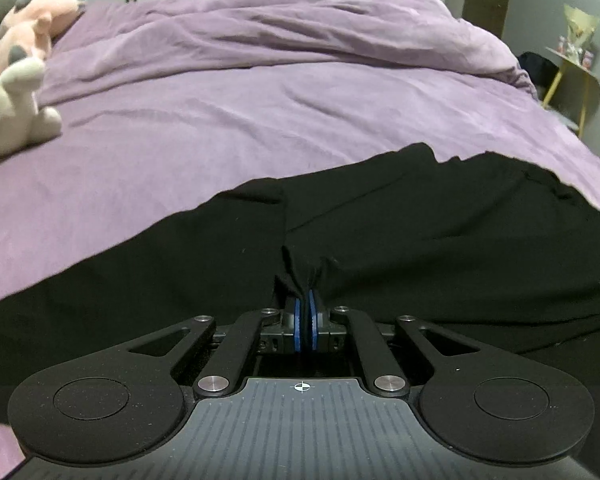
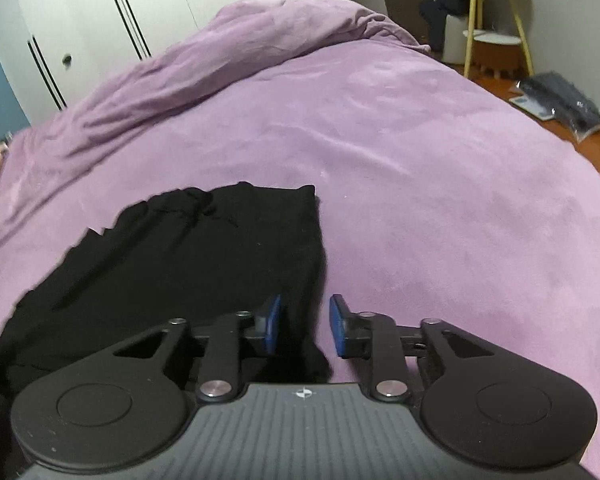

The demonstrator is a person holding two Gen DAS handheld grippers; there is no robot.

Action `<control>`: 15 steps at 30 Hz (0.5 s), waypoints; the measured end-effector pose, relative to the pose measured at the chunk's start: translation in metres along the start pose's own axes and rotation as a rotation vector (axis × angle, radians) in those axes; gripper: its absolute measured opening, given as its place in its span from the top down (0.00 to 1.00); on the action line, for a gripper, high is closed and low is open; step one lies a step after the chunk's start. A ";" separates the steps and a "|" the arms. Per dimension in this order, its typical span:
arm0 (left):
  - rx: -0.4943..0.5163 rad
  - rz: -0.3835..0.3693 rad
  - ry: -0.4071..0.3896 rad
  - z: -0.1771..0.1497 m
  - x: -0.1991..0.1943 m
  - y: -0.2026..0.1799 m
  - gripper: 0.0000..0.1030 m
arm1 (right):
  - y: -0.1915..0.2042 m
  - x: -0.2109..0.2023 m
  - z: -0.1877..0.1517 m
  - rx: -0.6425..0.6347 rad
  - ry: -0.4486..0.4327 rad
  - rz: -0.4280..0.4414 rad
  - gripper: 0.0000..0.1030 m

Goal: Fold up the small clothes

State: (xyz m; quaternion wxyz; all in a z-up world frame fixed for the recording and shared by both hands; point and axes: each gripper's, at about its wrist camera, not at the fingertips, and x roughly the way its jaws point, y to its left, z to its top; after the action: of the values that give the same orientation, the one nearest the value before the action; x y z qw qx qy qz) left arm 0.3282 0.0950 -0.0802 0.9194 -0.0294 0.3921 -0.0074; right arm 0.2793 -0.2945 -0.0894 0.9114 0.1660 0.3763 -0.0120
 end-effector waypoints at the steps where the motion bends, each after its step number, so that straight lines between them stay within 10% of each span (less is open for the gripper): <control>1: -0.029 -0.013 0.012 0.002 0.000 0.003 0.92 | -0.001 -0.002 -0.005 -0.002 0.015 0.006 0.70; 15: -0.227 -0.115 0.101 0.004 0.001 0.029 0.90 | -0.004 -0.006 -0.020 0.137 0.055 0.094 0.74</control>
State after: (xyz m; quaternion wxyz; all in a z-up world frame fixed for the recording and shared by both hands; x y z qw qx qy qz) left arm 0.3320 0.1238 -0.0798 0.8873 -0.1554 0.4338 -0.0170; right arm 0.2605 -0.2927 -0.0995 0.8867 0.2459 0.3914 0.0096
